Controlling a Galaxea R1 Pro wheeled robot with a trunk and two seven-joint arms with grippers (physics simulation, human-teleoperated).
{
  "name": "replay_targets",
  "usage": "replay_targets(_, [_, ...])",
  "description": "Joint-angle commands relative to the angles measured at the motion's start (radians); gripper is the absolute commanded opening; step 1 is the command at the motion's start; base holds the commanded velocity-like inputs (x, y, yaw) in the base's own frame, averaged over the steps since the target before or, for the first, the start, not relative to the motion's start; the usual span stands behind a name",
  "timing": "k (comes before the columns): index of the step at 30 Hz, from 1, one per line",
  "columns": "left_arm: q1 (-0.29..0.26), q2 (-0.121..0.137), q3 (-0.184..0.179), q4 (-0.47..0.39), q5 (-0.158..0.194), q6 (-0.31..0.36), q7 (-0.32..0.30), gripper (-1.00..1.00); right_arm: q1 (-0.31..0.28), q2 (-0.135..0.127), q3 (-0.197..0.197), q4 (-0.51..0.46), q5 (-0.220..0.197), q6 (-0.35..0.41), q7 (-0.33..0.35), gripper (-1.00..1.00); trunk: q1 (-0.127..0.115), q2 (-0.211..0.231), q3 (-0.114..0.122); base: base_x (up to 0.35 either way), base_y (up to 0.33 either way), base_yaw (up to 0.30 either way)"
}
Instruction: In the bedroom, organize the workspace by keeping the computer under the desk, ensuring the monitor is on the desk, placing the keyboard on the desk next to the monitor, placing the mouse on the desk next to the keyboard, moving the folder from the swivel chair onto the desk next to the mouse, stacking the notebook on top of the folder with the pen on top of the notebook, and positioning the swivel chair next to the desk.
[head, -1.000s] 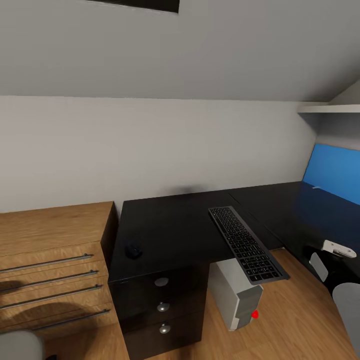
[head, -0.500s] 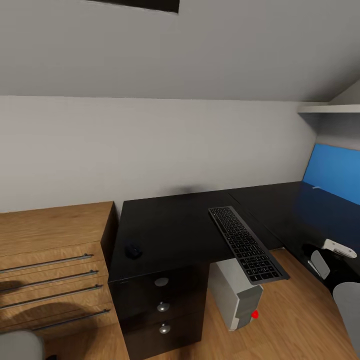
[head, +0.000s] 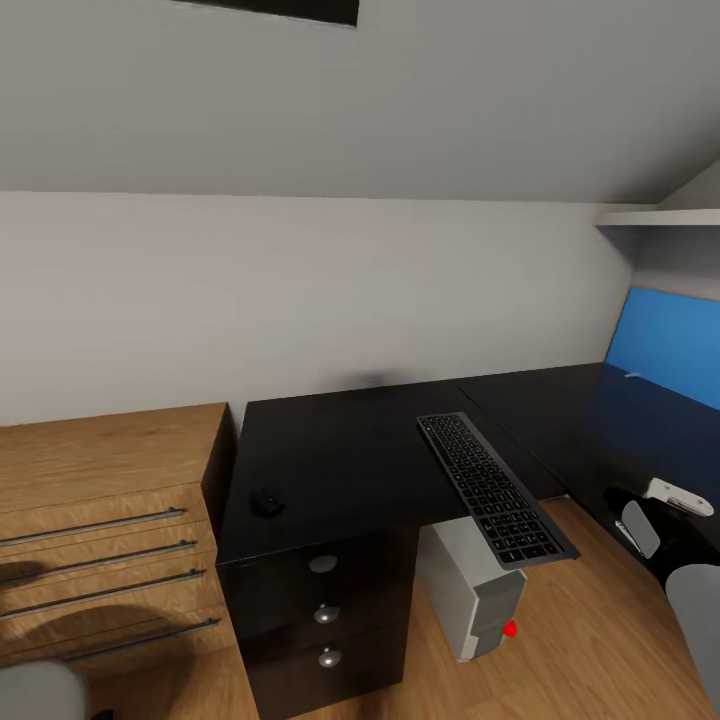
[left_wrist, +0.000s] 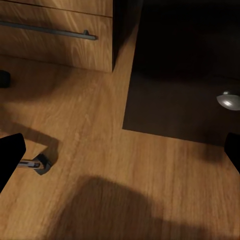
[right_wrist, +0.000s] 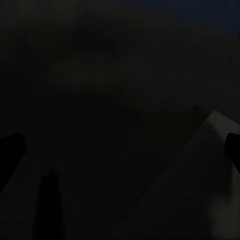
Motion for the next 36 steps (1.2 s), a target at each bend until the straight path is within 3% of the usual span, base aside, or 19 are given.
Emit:
replay_targets(1, [-0.001,0.001,-0.003,0.000,0.009,-0.006,0.002,1.00,0.000,0.000,-0.001,0.020,-0.025,0.002,-0.003,1.00,0.000,0.000,-0.001,0.000,0.000,0.000])
replay_targets(7, [-0.001,0.000,-0.005,0.016,0.008,-0.006,0.002,1.00,0.000,-0.001,-0.001,0.020,-0.025,0.002,-0.003,1.00,0.000,0.000,0.000,0.000,0.000,-0.043])
replay_targets(36, [0.000,-0.001,-0.005,0.023,0.008,-0.007,0.002,1.00,0.000,-0.002,-0.002,0.020,-0.027,-0.004,-0.003,1.00,0.000,0.000,0.018,0.000,0.000,-0.234])
